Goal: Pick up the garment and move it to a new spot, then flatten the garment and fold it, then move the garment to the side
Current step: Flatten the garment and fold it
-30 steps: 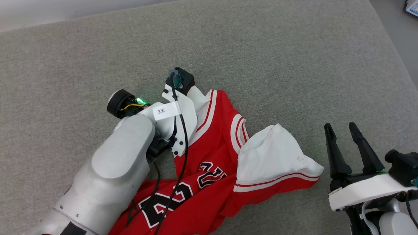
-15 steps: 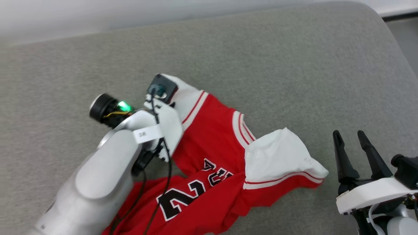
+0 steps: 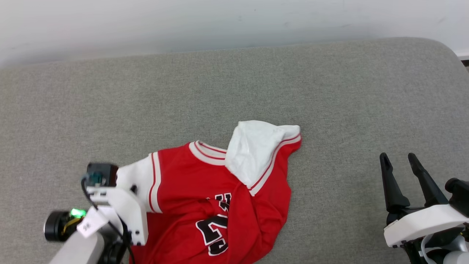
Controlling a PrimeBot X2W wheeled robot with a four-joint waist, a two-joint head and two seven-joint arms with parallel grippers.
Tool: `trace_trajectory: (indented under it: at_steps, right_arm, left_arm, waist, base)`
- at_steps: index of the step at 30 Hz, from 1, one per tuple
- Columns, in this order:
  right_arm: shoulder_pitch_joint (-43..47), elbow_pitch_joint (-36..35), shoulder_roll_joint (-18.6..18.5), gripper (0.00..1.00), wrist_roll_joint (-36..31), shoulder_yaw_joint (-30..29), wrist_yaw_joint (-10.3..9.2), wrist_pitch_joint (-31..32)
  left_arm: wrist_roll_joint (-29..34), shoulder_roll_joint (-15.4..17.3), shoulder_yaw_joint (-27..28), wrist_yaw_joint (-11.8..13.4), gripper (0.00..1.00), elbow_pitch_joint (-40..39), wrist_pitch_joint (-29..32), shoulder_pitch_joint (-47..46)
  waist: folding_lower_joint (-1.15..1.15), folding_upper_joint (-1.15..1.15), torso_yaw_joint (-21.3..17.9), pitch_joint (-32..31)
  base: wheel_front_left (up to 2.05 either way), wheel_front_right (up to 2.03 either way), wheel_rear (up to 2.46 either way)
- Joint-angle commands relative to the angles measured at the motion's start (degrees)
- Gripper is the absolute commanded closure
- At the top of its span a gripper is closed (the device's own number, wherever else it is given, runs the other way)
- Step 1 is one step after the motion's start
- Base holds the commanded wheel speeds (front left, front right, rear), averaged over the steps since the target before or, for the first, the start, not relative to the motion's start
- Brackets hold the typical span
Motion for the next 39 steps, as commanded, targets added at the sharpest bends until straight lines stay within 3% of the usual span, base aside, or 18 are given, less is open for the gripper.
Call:
trace_trajectory:
  at_steps: [1, 4, 6, 14, 22, 31, 39]
  right_arm:
    - [0.48, -0.28, 0.08, 0.00, -0.21, -0.05, -0.04, 0.14]
    - [0.94, -0.61, 0.08, 0.00, -0.44, -0.37, -0.04, 0.48]
    - [1.01, -0.81, 0.08, 0.00, -0.53, -0.45, -0.04, 0.82]
    - [1.49, -1.49, 0.08, 0.00, -1.39, -0.36, -0.04, 2.57]
    - [2.03, -0.78, 0.08, 0.00, -2.95, 1.15, -0.04, 6.01]
    - [-1.15, 2.77, -4.34, 0.00, -0.17, 7.39, -0.04, 16.10]
    - [-7.60, 5.67, -10.16, 0.00, 4.73, 17.65, -0.04, 22.98]
  left_arm:
    - [-0.37, -0.34, 0.41, 0.40, 1.00, -0.33, -0.85, 1.04]
    - [-2.07, -1.58, 1.37, 0.75, 1.00, 0.17, -3.50, 4.35]
    - [-2.50, -2.32, 2.00, 0.69, 0.00, 0.44, -5.58, 4.91]
    - [-1.53, -4.97, 4.59, -0.49, 0.00, -0.27, -19.60, 5.55]
    - [0.86, -6.12, 4.94, -0.04, 0.00, -4.05, -28.43, 6.96]
    - [3.96, -6.50, 2.95, 1.87, 0.00, -10.72, -30.83, 8.90]
    - [5.10, -6.90, 1.39, 2.58, 0.00, -13.97, -30.56, 8.36]
  waist:
    - [0.00, 0.00, -0.04, -0.14]
    - [0.00, 0.00, 0.03, -0.60]
    - [0.00, 0.00, -0.04, -0.81]
    - [0.00, 0.00, -0.65, -2.80]
    - [0.00, 0.00, 0.17, -5.36]
    - [0.00, 0.00, 4.71, -5.46]
    - [0.00, 0.00, 10.78, -3.40]
  base:
    - [0.00, 0.00, 0.00]
    - [0.00, 0.00, 0.00]
    - [0.00, 0.00, 0.00]
    - [0.00, 0.00, 0.00]
    - [0.00, 0.00, 0.00]
    - [0.00, 0.00, 0.00]
    - [0.00, 0.00, 0.00]
